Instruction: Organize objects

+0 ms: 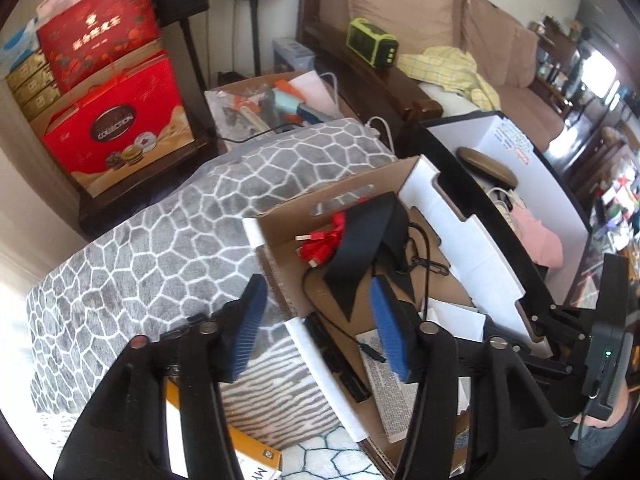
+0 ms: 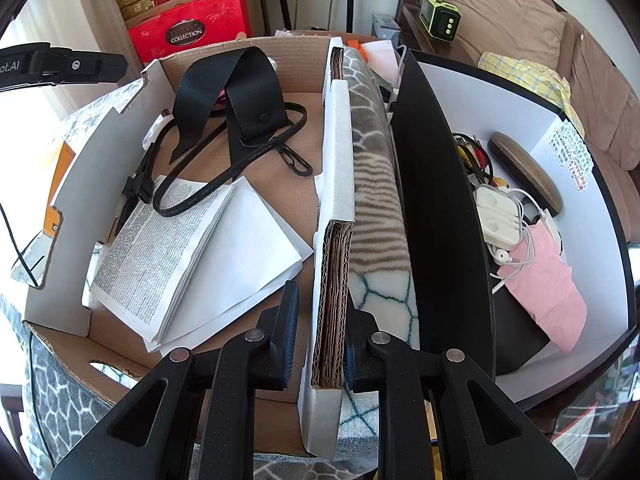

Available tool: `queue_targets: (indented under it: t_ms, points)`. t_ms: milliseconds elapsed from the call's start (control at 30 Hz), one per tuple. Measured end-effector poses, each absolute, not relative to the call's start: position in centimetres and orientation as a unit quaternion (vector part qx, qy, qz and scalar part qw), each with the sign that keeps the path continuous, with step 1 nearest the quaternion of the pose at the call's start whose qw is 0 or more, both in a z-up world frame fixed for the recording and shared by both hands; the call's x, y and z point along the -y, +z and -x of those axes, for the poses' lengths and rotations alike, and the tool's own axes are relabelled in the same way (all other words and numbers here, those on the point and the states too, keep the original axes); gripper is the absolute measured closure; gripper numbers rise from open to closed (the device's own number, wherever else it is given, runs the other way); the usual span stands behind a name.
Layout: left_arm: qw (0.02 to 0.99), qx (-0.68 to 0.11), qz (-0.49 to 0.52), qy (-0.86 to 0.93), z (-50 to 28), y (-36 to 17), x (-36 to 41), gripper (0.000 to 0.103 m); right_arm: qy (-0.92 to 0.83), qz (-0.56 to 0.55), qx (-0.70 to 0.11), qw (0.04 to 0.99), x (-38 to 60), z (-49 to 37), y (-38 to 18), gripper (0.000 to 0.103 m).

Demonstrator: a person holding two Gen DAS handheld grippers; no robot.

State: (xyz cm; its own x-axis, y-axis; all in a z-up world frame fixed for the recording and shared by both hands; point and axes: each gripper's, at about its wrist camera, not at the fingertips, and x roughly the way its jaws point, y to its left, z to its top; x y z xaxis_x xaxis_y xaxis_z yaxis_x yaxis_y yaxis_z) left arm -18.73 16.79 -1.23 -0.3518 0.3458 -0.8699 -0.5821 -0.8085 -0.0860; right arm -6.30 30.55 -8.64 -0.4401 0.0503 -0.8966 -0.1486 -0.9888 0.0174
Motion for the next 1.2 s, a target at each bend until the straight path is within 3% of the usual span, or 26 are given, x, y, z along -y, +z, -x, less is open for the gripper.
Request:
queue_targets:
  t_ms: [167, 467, 1200]
  points:
    - [0.244, -0.103, 0.5, 0.825, 20.6, -1.6, -14.4, 0.033, 0.847, 0.526, -0.047, 0.059, -30.5, 6.3, -8.6, 0.084]
    - [0.187, -0.074, 0.541, 0.816, 24.5, -4.2, -10.0, 0.033, 0.847, 0.526, -0.047, 0.059, -30.5, 6.3, -8.6, 0.084]
    - [0.207, -0.239, 0.546, 0.776, 23.8, -9.6, -11.2, 0.034, 0.847, 0.526, -0.046, 0.059, -30.6, 6.3, -8.6, 0.084]
